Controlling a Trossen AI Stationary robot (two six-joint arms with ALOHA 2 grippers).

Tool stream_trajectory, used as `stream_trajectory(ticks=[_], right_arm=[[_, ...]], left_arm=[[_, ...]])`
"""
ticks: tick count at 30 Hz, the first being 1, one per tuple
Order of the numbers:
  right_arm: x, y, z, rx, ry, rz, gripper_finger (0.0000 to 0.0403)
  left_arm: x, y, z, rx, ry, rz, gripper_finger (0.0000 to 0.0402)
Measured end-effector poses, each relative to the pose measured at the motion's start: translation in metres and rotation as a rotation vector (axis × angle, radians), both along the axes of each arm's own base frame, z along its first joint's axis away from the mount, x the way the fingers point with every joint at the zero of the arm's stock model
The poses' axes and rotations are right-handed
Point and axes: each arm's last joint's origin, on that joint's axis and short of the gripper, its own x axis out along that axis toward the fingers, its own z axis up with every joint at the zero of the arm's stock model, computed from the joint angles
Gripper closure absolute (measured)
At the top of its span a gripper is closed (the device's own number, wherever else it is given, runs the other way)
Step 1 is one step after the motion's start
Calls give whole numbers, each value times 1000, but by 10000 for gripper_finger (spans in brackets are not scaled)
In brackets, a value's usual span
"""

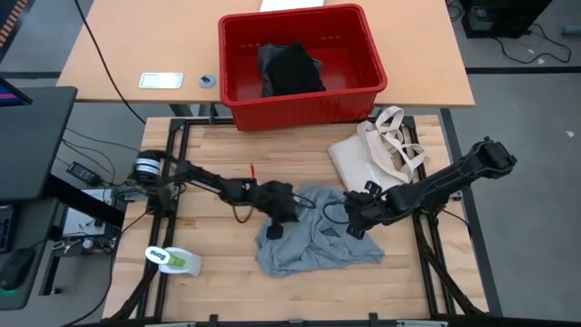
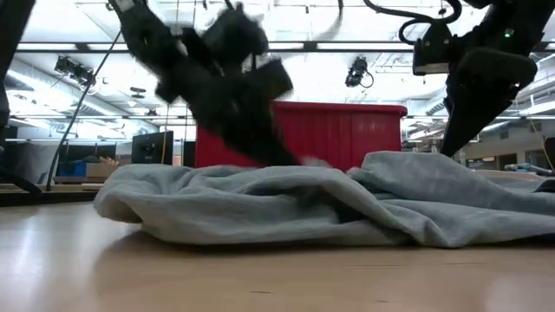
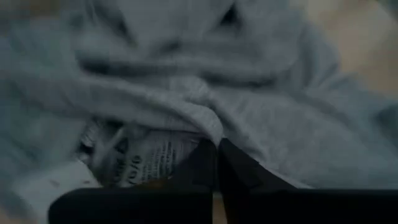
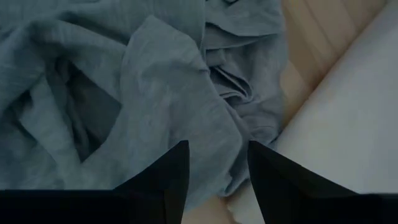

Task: Fold Laundry from Bin
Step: Fold the gray shirt

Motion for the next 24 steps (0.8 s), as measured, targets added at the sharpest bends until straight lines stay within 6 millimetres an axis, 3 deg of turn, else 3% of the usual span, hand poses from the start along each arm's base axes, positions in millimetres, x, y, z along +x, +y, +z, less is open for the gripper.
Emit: stream_trajectory(ticks=[5, 8, 12, 17, 21, 24], right_arm=[[-3, 0, 9, 16, -52, 3, 233], [-6, 0, 16, 1, -95, 7, 233], [-6, 4, 20, -32, -139, 48, 233], [1, 8, 22, -49, -194, 106, 233], [8, 6, 25, -87, -254, 129, 233], [12, 2, 27, -133, -284, 117, 233]], left_arm=[[-27, 1, 67, 64, -117, -42, 396], [-55, 3, 115, 141, -234, -16, 397], [-97, 7, 160, 256, -345, 14, 398], [-135, 9, 185, 401, -400, 19, 398], [-148, 17, 208, 634, -504, 307, 398], [-155, 20, 227, 755, -634, 384, 398]])
